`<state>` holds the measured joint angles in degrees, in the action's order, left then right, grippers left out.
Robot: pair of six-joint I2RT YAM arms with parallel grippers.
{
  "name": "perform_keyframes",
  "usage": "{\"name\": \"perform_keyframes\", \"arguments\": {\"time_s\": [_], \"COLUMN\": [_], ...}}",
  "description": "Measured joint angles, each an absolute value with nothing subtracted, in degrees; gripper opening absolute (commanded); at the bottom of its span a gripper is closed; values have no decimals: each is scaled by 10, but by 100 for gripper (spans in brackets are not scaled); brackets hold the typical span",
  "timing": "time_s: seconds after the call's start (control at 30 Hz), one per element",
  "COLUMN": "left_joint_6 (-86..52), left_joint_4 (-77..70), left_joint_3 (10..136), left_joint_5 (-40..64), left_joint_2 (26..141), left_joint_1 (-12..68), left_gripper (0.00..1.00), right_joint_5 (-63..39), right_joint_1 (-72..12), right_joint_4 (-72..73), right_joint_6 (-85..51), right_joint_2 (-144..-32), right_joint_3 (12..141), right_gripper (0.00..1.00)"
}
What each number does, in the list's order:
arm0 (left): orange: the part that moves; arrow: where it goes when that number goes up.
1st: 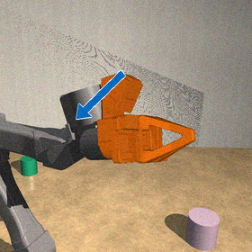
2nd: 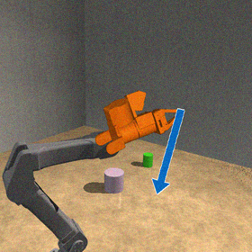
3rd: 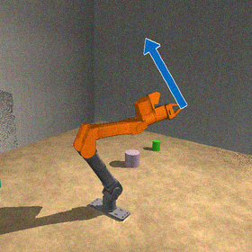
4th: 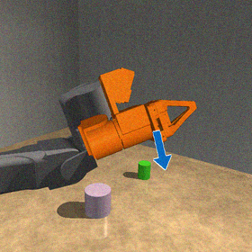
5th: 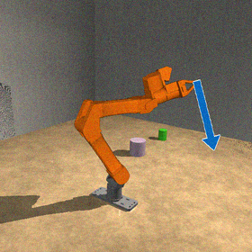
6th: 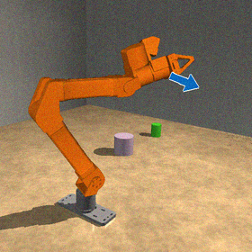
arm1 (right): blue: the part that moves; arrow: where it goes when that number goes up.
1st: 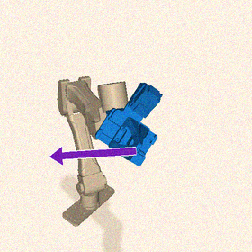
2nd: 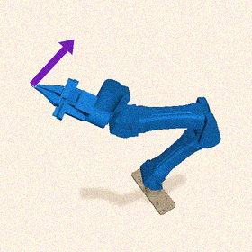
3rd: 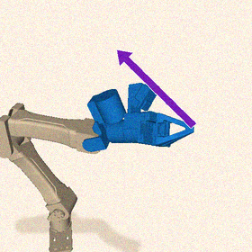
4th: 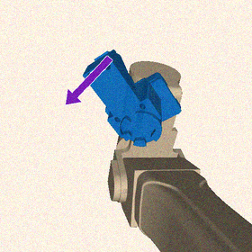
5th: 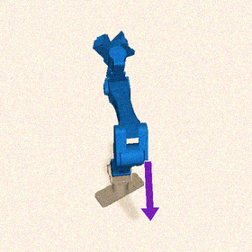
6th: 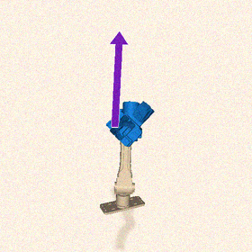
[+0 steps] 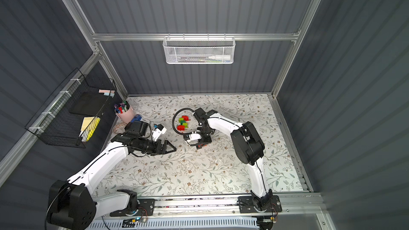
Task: Assemble the letter s with lego
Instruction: Assemble the lego brick with the lego brick.
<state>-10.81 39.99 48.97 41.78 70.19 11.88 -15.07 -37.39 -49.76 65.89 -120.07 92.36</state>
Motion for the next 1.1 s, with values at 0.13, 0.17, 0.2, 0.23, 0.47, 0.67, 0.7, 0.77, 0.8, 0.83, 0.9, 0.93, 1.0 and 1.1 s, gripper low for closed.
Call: {"name": "perform_keyframes", "arguments": {"time_s": [0.13, 0.17, 0.2, 0.23, 0.47, 0.67, 0.7, 0.77, 0.8, 0.83, 0.9, 0.93, 1.0, 1.1], "left_joint_6": [-108, -108, -108, -108, -106, -106, -106, -106, -106, -106, -106, -106, -106, -106], "left_joint_4": [400, 400, 401, 401, 402, 401, 401, 401, 401, 401, 401, 401, 401, 401], "left_joint_3": [490, 490, 490, 490, 490, 490, 490, 490, 490, 490, 491, 491, 491, 491], "left_joint_5": [418, 418, 418, 419, 420, 420, 420, 420, 420, 420, 420, 420, 422, 423], "left_joint_2": [702, 702, 703, 703, 705, 709, 709, 710, 711, 711, 711, 711, 711, 712], "left_joint_1": [119, 119, 119, 119, 119, 119, 119, 119, 119, 119, 119, 119, 119, 119], "left_gripper": [99, 100, 100, 100, 99, 99, 99, 100, 99, 100, 100, 100, 100, 100], "right_joint_5": [-150, -150, -150, -150, -149, -148, -147, -147, -145, -141, -138, -137, -135, -133], "right_joint_1": [-374, -374, -374, -374, -371, -371, -370, -369, -368, -368, -366, -365, -364, -365], "right_joint_4": [-497, -497, -497, -497, -497, -496, -496, -497, -497, -497, -494, -491, -488, -489], "right_joint_6": [661, 662, 663, 665, 672, 676, 676, 676, 677, 677, 678, 679, 680, 679], "right_joint_2": [-1201, -1201, -1201, -1201, -1201, -1199, -1198, -1198, -1198, -1197, -1196, -1195, -1192, -1192], "right_joint_3": [924, 924, 924, 924, 923, 919, 919, 919, 918, 917, 912, 909, 905, 905], "right_gripper": [31, 31, 31, 31, 31, 31, 31, 31, 31, 30, 30, 30, 30, 28]}}
